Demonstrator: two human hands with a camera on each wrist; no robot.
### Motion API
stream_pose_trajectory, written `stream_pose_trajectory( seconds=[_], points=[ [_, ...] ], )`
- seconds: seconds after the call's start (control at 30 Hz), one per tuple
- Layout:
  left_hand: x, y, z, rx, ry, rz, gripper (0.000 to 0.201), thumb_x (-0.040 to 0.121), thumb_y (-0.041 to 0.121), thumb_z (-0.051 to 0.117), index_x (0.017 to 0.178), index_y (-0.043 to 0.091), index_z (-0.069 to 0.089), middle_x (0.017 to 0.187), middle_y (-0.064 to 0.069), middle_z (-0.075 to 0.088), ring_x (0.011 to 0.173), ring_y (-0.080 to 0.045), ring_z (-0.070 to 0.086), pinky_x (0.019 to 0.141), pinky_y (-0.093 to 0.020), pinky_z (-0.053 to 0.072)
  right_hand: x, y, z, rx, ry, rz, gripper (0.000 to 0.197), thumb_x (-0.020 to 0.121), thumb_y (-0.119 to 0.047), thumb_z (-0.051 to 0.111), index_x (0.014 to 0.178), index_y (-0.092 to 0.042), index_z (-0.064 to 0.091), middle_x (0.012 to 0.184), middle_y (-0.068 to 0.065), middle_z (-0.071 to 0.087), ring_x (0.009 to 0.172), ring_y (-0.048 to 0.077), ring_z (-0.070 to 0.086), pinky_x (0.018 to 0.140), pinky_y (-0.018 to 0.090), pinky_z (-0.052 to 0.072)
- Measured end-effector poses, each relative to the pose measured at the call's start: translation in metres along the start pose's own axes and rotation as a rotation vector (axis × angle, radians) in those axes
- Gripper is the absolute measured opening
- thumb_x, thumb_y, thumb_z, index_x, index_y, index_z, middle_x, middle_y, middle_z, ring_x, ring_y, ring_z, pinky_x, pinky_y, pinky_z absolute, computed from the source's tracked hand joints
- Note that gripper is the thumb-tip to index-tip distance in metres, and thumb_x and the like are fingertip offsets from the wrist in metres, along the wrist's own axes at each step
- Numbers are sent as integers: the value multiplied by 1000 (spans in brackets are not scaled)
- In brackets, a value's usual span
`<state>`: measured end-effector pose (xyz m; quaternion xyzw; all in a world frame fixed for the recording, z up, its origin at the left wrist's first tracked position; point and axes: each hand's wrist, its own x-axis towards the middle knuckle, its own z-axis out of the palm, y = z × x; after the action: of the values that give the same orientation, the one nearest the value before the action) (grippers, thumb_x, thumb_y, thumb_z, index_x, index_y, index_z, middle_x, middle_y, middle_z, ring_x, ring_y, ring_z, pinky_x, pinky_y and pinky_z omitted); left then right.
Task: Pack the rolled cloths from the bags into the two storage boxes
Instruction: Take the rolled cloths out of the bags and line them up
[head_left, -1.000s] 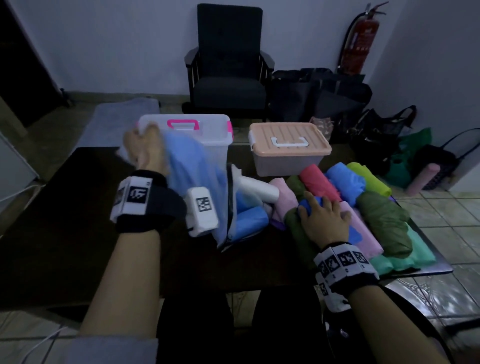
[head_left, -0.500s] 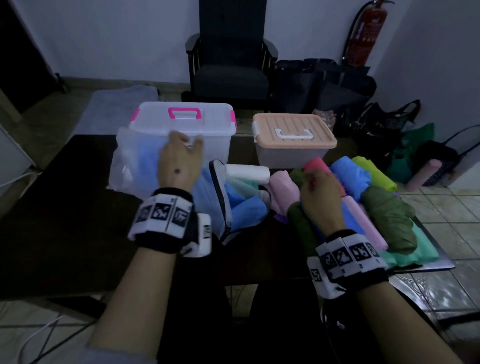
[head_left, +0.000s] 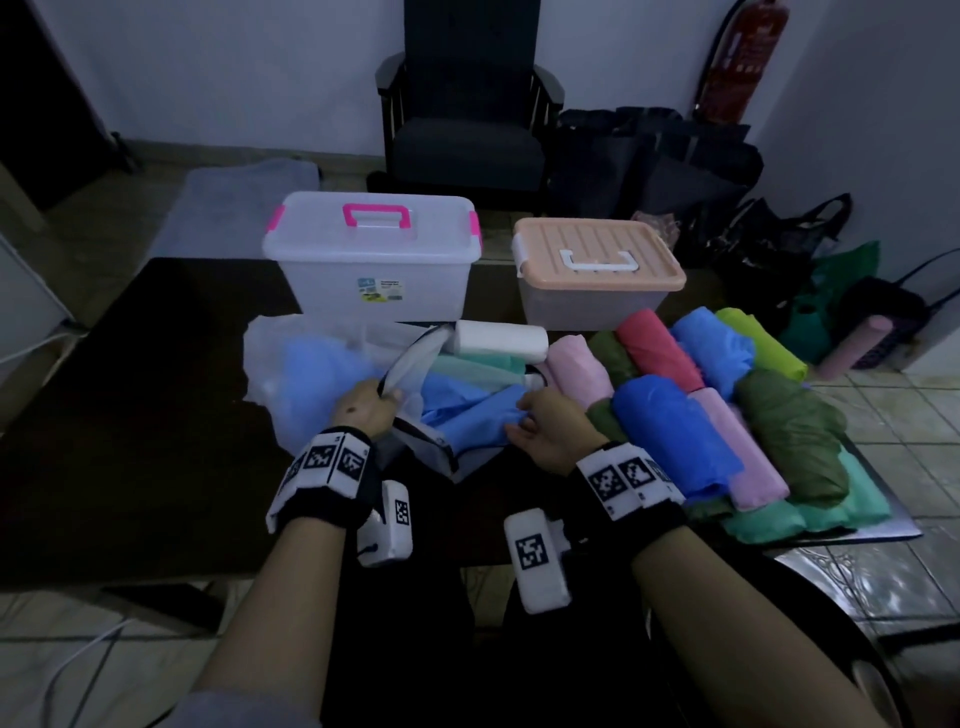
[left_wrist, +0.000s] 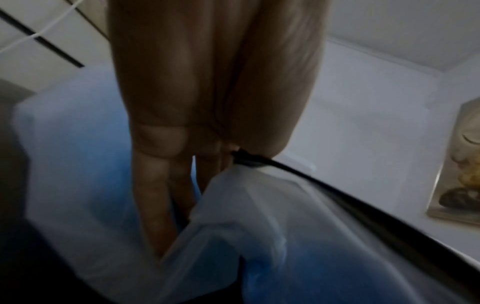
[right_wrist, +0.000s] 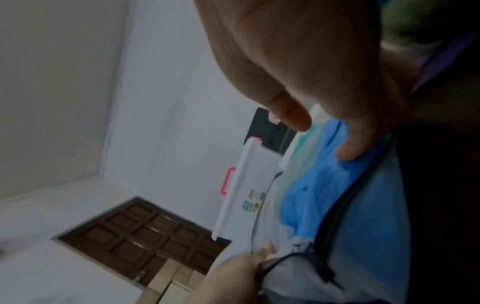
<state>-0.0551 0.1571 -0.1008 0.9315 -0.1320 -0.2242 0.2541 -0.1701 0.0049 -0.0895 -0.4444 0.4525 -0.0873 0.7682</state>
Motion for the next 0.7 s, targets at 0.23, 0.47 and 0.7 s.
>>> stream_pose_trajectory(
  seconds=[0.23,0.47,0.7],
  points=[
    [-3,-5,8,-181,6,31,36,99,25,41,122,2,56,119,-23,58,109,-36,55,94,-39,45,0,4,4,-232,59,-3,39,97,-15,45,132,2,42,134,19,49,122,31,49,87,30,44],
    [-5,-6,8,-152,-52,78,36,99,28,40,114,0,58,114,-22,60,107,-35,55,90,-36,42,4,6,13,-131,-89,88,20,86,-7,64,104,-2,57,77,10,54,71,19,54,77,31,50],
    [-6,-11,10,-389,-97,71,34,99,29,42,111,5,62,114,-19,63,106,-32,59,98,-43,44,6,26,37,-42,-288,-41,24,79,-5,71,99,-9,59,98,9,67,87,21,64,73,32,55]
  ],
)
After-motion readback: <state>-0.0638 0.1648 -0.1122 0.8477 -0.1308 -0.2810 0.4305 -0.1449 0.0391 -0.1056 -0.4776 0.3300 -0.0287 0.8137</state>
